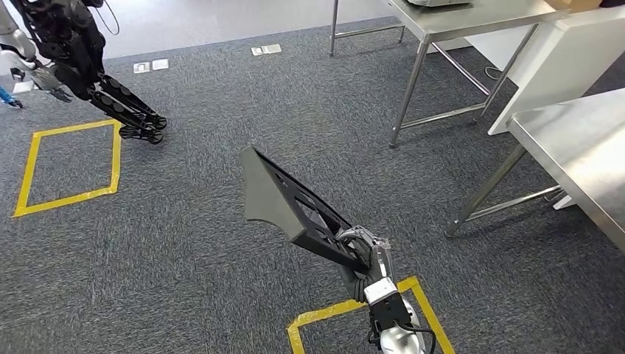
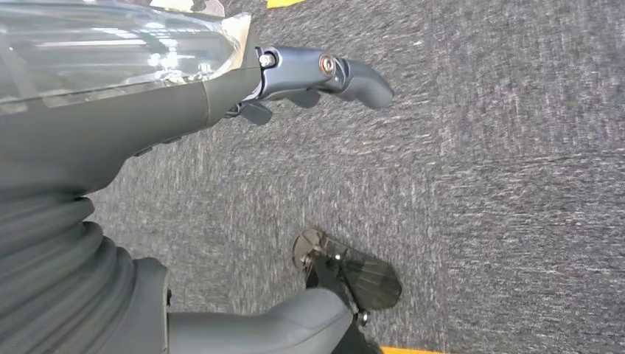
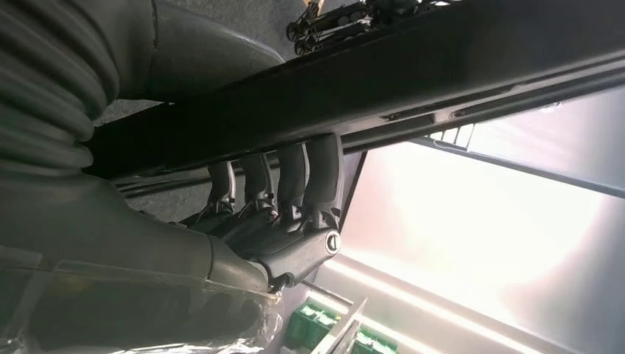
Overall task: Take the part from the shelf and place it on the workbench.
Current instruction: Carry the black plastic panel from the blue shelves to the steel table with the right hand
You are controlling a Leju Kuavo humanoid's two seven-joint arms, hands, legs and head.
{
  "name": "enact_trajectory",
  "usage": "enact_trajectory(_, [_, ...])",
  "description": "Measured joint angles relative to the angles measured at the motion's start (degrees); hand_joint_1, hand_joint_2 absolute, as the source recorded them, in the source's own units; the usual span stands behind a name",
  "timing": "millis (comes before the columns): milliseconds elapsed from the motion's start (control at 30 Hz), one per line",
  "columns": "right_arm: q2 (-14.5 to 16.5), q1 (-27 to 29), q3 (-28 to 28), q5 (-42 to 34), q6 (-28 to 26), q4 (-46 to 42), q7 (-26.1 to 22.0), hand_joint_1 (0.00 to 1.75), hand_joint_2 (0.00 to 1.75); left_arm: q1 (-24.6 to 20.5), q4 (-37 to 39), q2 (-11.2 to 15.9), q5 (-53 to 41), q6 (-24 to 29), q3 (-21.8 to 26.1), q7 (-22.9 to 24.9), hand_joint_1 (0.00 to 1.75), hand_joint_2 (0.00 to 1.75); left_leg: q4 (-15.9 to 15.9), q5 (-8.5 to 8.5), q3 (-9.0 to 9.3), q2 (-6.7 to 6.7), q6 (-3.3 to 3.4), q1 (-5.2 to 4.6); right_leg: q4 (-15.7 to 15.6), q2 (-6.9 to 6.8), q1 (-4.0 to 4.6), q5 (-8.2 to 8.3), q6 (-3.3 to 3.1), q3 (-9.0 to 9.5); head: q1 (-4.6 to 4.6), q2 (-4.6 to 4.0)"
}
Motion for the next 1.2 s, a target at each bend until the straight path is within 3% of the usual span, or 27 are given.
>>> enact_trajectory(67, [-0.1,0.3,0.0,0.2,-0.5,-0.5,0.1,1.75,1.75,-0.1,0.0,0.0,-0.1,0.0,0.0,-0.3,0.0,1.75,-0.4,0.35,0.08,1.34,0.99,-0.36,0.0,0.42,-0.24,0.2,0.75,-0.7,-0.03,0.0])
enact_trajectory(100, [-0.2,0.4,0.0,0.3,-0.8,-0.7,0.2,1.75,1.75,-0.1,0.0,-0.1,-0.2,-0.1,0.0,-0.6,0.0,1.75,-0.7,0.56,0.17,1.98,1.52,-0.4,0.6,-0.52,-0.22,-0.07,0.94,-1.2,0.0,0.0])
enact_trajectory(133, [-0.3,0.5,-0.1,0.5,-1.2,-1.1,0.3,1.75,1.75,-0.1,-0.1,-0.1,-0.3,-0.1,0.0,-0.9,0.0,1.75,-1.0,0.75,0.25,2.75,2.01,-0.37,2.4,-2.07,-0.15,-0.91,0.94,-2.24,0.13,0.0])
enact_trajectory(200, [-0.5,0.5,-0.3,1.1,-2.2,-1.7,0.6,1.75,1.75,0.0,-0.2,-0.1,-0.6,0.0,0.0,-1.4,0.0,1.75,-1.2,0.81,0.31,4.36,2.59,-0.55,9.1,-5.26,-0.11,-3.69,0.67,-5.62,0.37,0.0])
enact_trajectory(267, [-1.0,0.4,-0.8,1.5,-3.2,-2.2,0.8,1.75,1.75,0.0,-0.3,-0.1,-0.8,0.2,0.0,-1.7,0.0,1.75,-1.2,0.73,0.28,6.04,2.74,-0.76,15.2,-6.26,-0.28,-5.58,0.8,-8.63,0.46,0.0])
enact_trajectory(300, [-1.4,0.4,-1.2,1.7,-3.6,-2.5,0.9,1.75,1.75,0.0,-0.3,-0.1,-0.8,0.4,0.0,-1.8,0.0,1.75,-1.1,0.68,0.29,6.79,2.73,-0.81,15.5,-6.49,-0.35,-5.4,1.11,-8.74,0.49,0.0])
enact_trajectory(367, [-1.9,0.2,-1.9,1.8,-4.1,-3.0,0.9,1.75,1.75,0.0,-0.4,0.0,-0.9,0.6,0.0,-1.9,0.0,1.75,-1.1,0.52,0.42,8.15,2.54,-0.81,9.9,-7.6,-0.46,-3.16,1.87,-5.69,0.55,0.0])
enact_trajectory(400, [-2.1,0.0,-2.2,1.8,-4.2,-3.4,0.9,1.75,1.75,0.0,-0.4,0.0,-0.9,0.7,0.0,-1.9,0.0,1.75,-1.1,0.36,0.55,8.79,2.32,-0.91,5.8,-9.07,-0.43,-1.89,2.03,-3.49,0.6,0.0])
enact_trajectory(467, [-2.3,-0.4,-2.4,1.9,-4.3,-3.9,1.0,1.75,1.75,0.0,-0.4,-0.1,-0.9,0.7,0.0,-2.0,0.0,1.75,-1.1,0.01,0.9,9.96,1.66,-1.14,0.6,-11.22,-0.02,-0.32,1.75,-0.56,0.56,0.0])
enact_trajectory(500, [-2.4,-0.6,-2.5,2.1,-4.5,-4.1,1.0,1.75,1.75,0.0,-0.4,-0.1,-0.9,0.8,0.0,-2.1,0.0,1.75,-1.1,-0.14,1.14,10.54,1.29,-1.21,-0.1,-11.49,0.24,-0.15,1.39,-0.24,0.53,0.0])
enact_trajectory(567, [-2.6,-0.6,-2.8,2.9,-5.0,-4.6,1.3,1.75,1.75,-0.2,-0.4,-0.2,-0.8,1.1,0.0,-2.3,0.0,1.75,-1.3,-0.44,1.6,11.52,0.57,-0.99,-0.2,-10.09,0.17,0.09,0.64,-0.23,0.47,0.0])
enact_trajectory(633, [-2.8,-0.9,-3.3,4.5,-6.0,-5.4,2.0,1.75,1.75,-0.4,-0.5,-0.2,-0.2,1.6,0.1,-3.1,0.0,1.75,0.5,-1.96,1.09,9.64,0.05,-0.62,-0.6,-8.67,-0.36,0.34,-0.27,0.06,0.27,0.0])
enact_trajectory(700, [-2.9,-1.6,-4.1,6.2,-7.0,-6.3,3.0,1.75,1.75,-0.4,-0.5,-0.2,0.9,1.5,0.3,-3.9,0.0,1.75,6.7,-5.32,-1.7,6.13,-0.13,-0.46,-0.7,-7.22,-0.52,0.44,-0.93,0.28,-0.01,0.0])
enact_trajectory(767, [-3.1,-2.2,-5.0,8.0,-7.7,-7.0,4.1,1.75,1.75,-0.2,-0.5,-0.1,1.9,1.1,0.7,-4.6,0.0,1.75,13.5,-7.62,-5.35,4.71,-0.19,-0.47,-0.7,-5.62,-0.32,0.45,-1.11,0.4,-0.1,0.0])
enact_trajectory(800, [-3.2,-2.4,-5.6,9.0,-8.0,-7.2,4.6,1.75,1.75,-0.2,-0.5,0.0,2.2,0.8,0.8,-5.0,0.0,1.75,14.5,-7.19,-6.25,4.53,-0.16,-0.46,-0.7,-4.75,-0.24,0.44,-1.11,0.5,-0.12,0.0])
enact_trajectory(833, [-3.3,-2.6,-6.2,10.1,-8.2,-7.4,5.1,1.75,1.75,-0.2,-0.6,0.0,2.3,0.7,0.9,-5.5,0.0,1.75,13.3,-5.59,-6.05,4.41,-0.08,-0.45,-0.7,-3.91,-0.19,0.43,-1.09,0.64,-0.12,0.0])
enact_trajectory(867, [-3.4,-2.9,-6.8,11.1,-8.5,-7.5,5.5,1.75,1.75,-0.2,-0.6,0.1,2.2,0.5,0.9,-6.0,0.0,1.75,10.1,-3.23,-4.92,3.99,0.03,-0.4,-0.7,-3.07,-0.17,0.41,-1.08,0.77,-0.12,0.0])
enact_trajectory(933, [-3.4,-3.8,-7.9,13.0,-9.0,-7.6,6.3,1.75,1.75,-0.2,-0.8,0.4,1.7,-0.2,0.9,-6.6,0.0,1.75,2.8,0.38,-2.02,1.42,0.26,-0.11,-0.5,-1.55,-0.05,0.38,-0.96,0.71,-0.05,0.0])
enact_trajectory(1000, [-3.4,-4.9,-8.9,14.9,-9.5,-7.5,7.0,1.75,1.75,-0.3,-0.8,0.7,1.2,-1.5,0.8,-6.7,0.0,1.75,-0.5,1.13,-0.8,-0.28,0.54,-0.13,-0.5,-0.26,-0.02,0.53,-0.46,0.13,-0.03,0.0])
enact_trajectory(1067, [-3.4,-5.7,-9.9,16.5,-9.9,-7.3,7.5,1.75,1.75,-0.4,-0.8,1.0,1.0,-3.1,0.8,-6.7,0.0,1.75,-0.9,1.29,-0.57,0.82,1.17,-0.45,-0.6,0.87,-0.15,0.8,0.37,-0.47,-0.05,0.0])
enact_trajectory(1100, [-3.4,-6.0,-10.4,17.1,-10.0,-7.1,7.8,1.75,1.75,-0.4,-0.8,1.1,0.8,-3.7,0.8,-6.7,0.0,1.75,-1.3,1.49,-0.38,1.49,1.65,-0.51,-0.4,0.4,-0.16,0.72,0.66,-0.82,-0.03,0.0])
enact_trajectory(1133, [-3.4,-6.4,-10.8,17.7,-10.1,-6.9,8.1,1.75,1.75,-0.5,-0.8,1.2,0.7,-4.3,0.8,-6.8,0.0,1.75,-1.6,1.71,-0.18,2.21,2.13,-0.47,0.7,-0.92,-0.11,0.19,0.78,-1.52,0.14,0.0])
enact_trajectory(1200, [-3.4,-7.4,-11.5,18.5,-10.2,-6.5,8.5,1.75,1.75,-0.5,-0.9,1.4,0.4,-5.2,0.8,-6.9,0.0,1.75,-2.0,1.9,-0.01,3.8,2.77,-0.55,6.4,-4.62,-0.06,-2.34,0.64,-4.51,0.43,0.0])
